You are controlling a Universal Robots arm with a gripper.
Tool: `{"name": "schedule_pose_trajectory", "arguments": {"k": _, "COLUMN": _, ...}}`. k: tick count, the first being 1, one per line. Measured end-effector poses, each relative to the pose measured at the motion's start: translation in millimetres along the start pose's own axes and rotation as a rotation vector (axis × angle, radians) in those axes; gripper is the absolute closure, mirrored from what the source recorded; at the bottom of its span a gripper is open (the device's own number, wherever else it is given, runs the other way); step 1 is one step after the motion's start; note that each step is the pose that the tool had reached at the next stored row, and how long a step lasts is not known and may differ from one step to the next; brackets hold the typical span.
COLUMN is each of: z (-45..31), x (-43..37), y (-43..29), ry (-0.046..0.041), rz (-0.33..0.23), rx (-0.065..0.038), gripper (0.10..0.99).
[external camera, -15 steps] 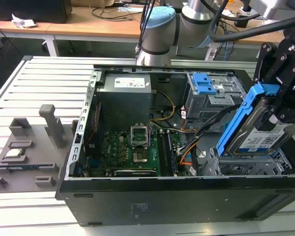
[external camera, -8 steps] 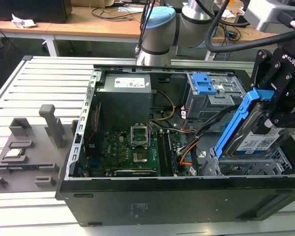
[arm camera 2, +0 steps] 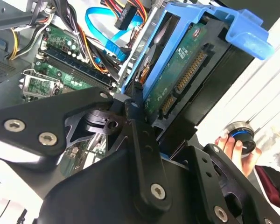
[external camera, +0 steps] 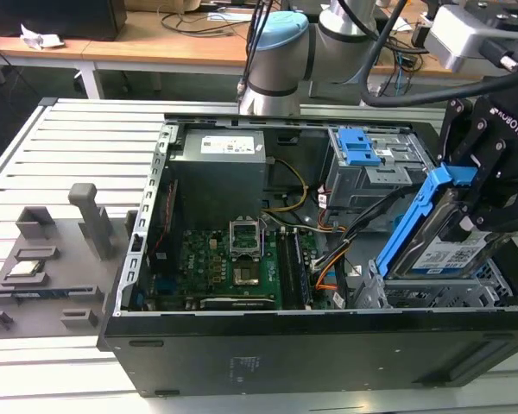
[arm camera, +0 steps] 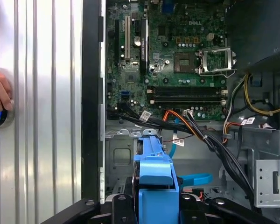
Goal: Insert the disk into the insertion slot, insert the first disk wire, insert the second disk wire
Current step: 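Insert the disk into the insertion slot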
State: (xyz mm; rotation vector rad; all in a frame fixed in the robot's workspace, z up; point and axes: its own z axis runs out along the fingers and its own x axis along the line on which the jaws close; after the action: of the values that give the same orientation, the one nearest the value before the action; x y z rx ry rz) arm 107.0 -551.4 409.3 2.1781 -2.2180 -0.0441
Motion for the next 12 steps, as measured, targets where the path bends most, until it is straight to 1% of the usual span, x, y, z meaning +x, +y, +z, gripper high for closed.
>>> {"name": "schedule_pose_trajectory", "arguments": {"k": 1, "z": 4.3, "x": 0.0, "y": -0.2, "ry": -0.0003, "rz": 0.000, "rx": 0.000, "gripper": 0.725}}
{"name": "schedule_pose_trajectory", "arguments": {"k": 3, "z": 8.1, "x": 0.0, "y": -0.4, "ry": 0.0000, "rz": 0.000, "rx": 0.000, "gripper": 0.725}}
{"name": "schedule_pose_trajectory", "arguments": {"k": 9, "z": 25.5, "x": -0.1, "y": -1.1, "ry": -0.0001, "rz": 0.000, "rx": -0.001, "gripper": 0.725}}
{"name": "schedule_pose_trajectory", "arguments": {"k": 12, "z": 30.2, "x": -0.1, "y": -1.3, "ry": -0.0001, "rz": 0.000, "rx": -0.001, "gripper": 0.725}}
